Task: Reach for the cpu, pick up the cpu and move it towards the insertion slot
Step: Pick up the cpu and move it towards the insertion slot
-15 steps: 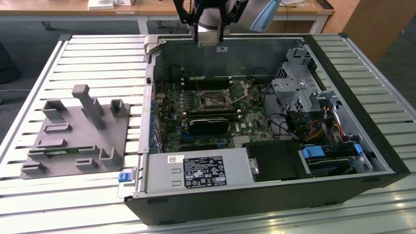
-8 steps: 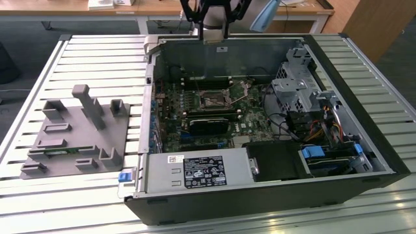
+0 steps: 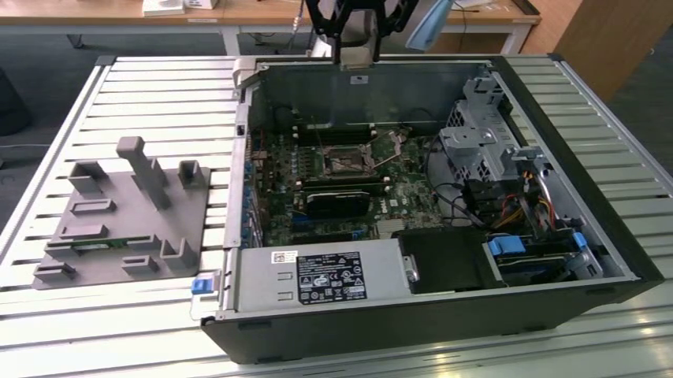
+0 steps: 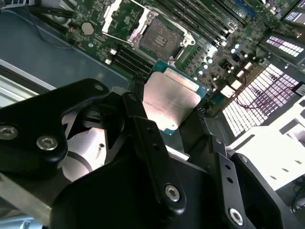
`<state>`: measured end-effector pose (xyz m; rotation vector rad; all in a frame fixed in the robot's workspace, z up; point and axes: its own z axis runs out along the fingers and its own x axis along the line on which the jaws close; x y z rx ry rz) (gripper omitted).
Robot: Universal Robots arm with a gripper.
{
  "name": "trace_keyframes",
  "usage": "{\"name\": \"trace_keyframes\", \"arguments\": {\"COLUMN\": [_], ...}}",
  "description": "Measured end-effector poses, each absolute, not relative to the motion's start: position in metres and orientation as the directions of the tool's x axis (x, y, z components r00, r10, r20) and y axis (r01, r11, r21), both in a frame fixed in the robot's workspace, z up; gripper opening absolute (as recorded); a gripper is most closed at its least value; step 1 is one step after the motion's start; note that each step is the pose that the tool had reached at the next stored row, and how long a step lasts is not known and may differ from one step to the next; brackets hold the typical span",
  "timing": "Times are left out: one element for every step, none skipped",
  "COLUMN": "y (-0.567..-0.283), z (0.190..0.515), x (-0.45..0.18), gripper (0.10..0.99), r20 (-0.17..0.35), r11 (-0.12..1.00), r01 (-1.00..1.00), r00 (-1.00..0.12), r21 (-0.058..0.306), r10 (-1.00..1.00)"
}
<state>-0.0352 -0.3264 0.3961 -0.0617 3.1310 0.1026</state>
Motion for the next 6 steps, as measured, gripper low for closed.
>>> {"name": "trace_keyframes", "arguments": {"y": [-0.3264,-0.3264,-0.3263,-0.3263,-0.3263,-0.3263], "z": [0.3961,0.3960,0.3960,0.3960,0.3960,0.3960], "x": [-0.0352,-0.0352,-0.0351,-0.0351,-0.0351,-0.0351], "gripper": [0.545,0.545,0.545,0.545,0.545,0.545], "r20": [-0.010,-0.010,-0.010,-0.010,-0.010,-0.010], "r11": [0.997,0.997,0.997,0.997,0.997,0.997], "r01": [-0.040,-0.040,-0.040,-0.040,-0.040,-0.040], "r00": [-0.999,-0.999,-0.999,-0.999,-0.999,-0.999], "r21": [0.065,0.065,0.065,0.065,0.065,0.066], "r10": [-0.039,-0.039,-0.039,-0.039,-0.039,-0.039]}}
